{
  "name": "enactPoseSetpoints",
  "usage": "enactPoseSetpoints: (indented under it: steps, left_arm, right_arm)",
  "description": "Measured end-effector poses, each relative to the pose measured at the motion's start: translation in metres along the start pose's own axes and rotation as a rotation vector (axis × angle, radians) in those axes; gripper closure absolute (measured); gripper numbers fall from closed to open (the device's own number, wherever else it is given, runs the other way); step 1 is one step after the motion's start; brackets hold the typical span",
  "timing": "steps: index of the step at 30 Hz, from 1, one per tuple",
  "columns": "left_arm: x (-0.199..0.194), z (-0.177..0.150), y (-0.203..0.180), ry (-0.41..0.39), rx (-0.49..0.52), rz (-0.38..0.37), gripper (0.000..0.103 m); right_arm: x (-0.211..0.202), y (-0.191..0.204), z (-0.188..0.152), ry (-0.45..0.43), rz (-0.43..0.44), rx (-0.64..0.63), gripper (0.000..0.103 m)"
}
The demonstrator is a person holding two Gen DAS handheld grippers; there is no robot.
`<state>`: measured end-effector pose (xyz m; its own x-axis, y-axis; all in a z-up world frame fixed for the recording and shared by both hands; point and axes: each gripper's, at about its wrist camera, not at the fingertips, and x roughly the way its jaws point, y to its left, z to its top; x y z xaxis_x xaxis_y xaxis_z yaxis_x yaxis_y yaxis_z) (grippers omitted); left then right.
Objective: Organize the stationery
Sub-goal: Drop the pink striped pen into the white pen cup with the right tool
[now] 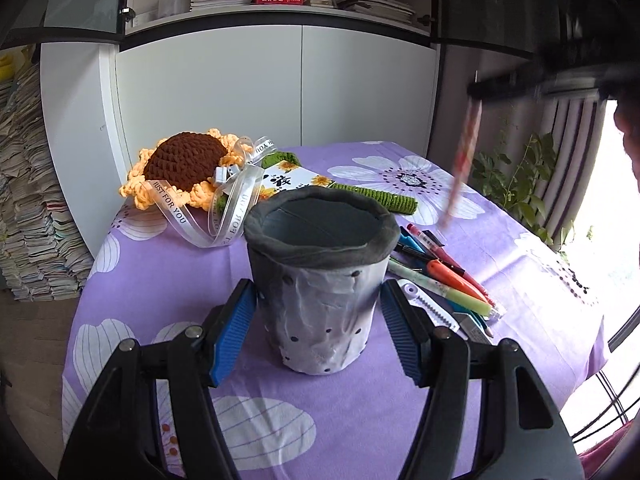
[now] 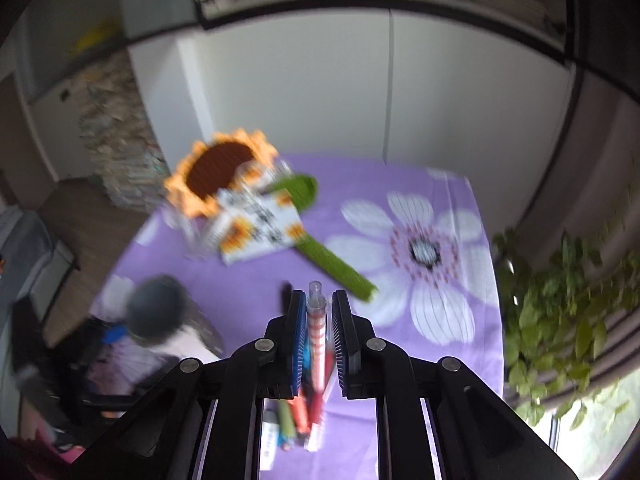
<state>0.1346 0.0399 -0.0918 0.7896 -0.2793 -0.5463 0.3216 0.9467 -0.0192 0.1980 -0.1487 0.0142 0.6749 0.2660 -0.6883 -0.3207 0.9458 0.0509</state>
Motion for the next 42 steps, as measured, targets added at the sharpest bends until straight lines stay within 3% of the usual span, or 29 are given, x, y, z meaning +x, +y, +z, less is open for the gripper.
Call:
enactPoseSetpoints:
  steps: [4,8,14,26,34,42]
  left_arm:
    - [-0.001,-0.003,-0.002,0.004,0.003,0.002,0.040]
    - [-0.002,-0.004,-0.002,0.004,0.003,0.005,0.040]
    - [-0.002,-0.005,-0.001,0.004,-0.001,0.004,0.040]
    - [-0.002,-0.006,0.000,0.006,-0.011,0.002,0.040]
    - [-0.001,-0.004,0.000,0.007,-0.013,0.003,0.040]
    - [-0.001,-0.005,0.001,0.008,-0.016,0.003,0.040]
  right_arm:
    - [-0.036,0.030,0.013,-0.137,0.052,-0.067,0.089]
    - [-0.054,0.049,0.019,-0.183,0.172,-0.103,0.089]
    - [-0.045,0.070,0.020,-0.137,0.285,-0.127,0.089]
    - [0.037,0.090,-0.002,0.108,0.302,-0.145,0.089]
    - [0.040,0.093,-0.007,0.104,0.305,-0.171,0.089]
    - [0.023,0.077,-0.005,0.078,0.361,-0.128,0.086]
